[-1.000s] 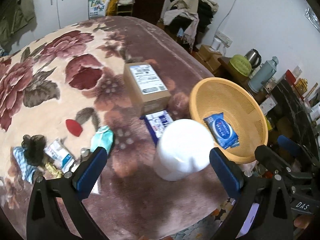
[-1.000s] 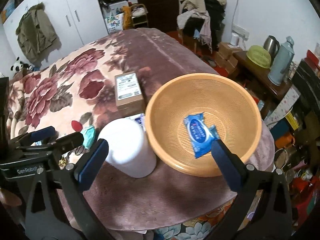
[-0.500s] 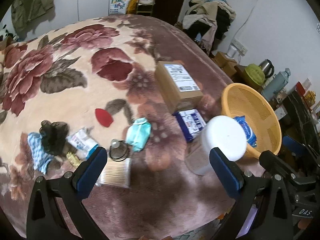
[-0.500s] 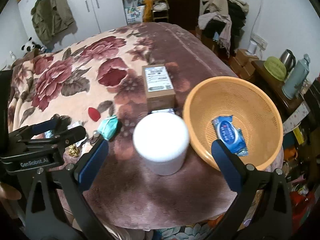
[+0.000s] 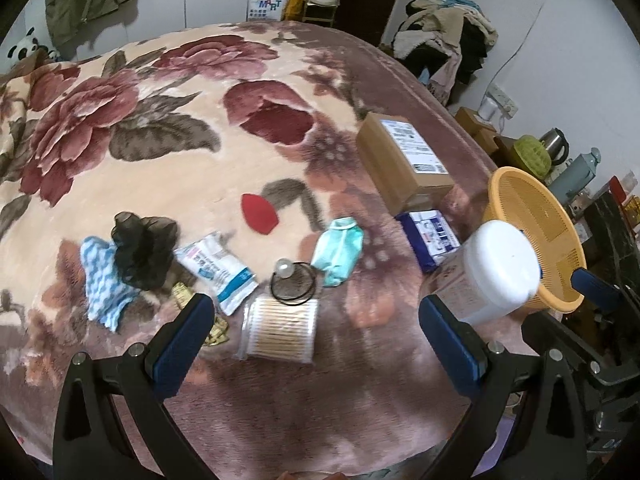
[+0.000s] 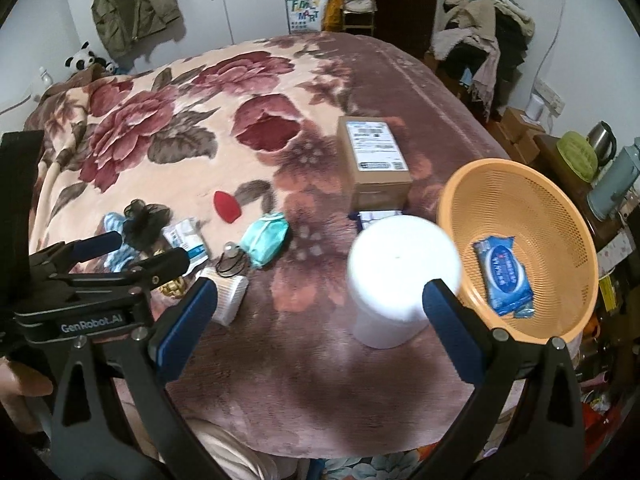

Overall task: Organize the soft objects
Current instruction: 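Move both grippers back over the remaining items on the blanket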

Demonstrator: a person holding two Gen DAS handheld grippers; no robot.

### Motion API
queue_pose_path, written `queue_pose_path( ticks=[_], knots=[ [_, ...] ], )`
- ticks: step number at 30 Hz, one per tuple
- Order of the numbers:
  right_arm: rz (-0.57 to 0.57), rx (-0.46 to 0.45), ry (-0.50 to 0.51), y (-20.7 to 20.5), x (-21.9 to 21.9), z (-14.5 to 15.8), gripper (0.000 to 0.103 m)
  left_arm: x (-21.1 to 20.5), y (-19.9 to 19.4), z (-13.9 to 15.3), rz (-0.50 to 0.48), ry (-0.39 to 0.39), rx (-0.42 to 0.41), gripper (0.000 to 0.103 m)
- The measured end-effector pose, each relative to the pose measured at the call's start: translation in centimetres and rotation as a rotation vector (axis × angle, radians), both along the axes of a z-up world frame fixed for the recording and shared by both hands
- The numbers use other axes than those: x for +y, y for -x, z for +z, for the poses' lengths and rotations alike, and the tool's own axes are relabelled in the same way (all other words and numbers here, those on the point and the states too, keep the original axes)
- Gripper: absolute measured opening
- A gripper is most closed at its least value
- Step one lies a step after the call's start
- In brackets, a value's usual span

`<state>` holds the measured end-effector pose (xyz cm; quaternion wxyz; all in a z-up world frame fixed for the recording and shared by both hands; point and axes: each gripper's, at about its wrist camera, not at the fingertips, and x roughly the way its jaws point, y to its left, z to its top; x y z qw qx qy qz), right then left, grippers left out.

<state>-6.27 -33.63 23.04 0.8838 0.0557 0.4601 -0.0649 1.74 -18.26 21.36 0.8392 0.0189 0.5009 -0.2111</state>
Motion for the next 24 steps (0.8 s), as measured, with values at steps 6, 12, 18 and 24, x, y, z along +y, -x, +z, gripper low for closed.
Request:
queue_pose_path(
  ticks=[6, 12, 18, 24],
  knots=[
    [0.026, 0.020, -0.010, -0.5, 1.9, -1.2, 0.103, 1.6, 0.0, -1.2, 0.013, -0.017, 0.006, 0.102],
    [0.046, 0.046, -0.025, -0.9, 3.5, -2.6, 0.103, 3.3, -0.2, -2.6, 0.033, -0.032, 0.018, 0.102],
    [0.068, 0.072, -0.046, -1.3, 5.1, -4.3, 0.103, 5.2, -0.4, -4.2, 0.060, -0.049, 0.029, 0.102],
    [0.083, 0.106, -0.069, -1.8, 6.3, -6.4, 0.103, 6.8, -0.7, -6.3, 0.086, -0.061, 0.057, 0.102]
  ],
)
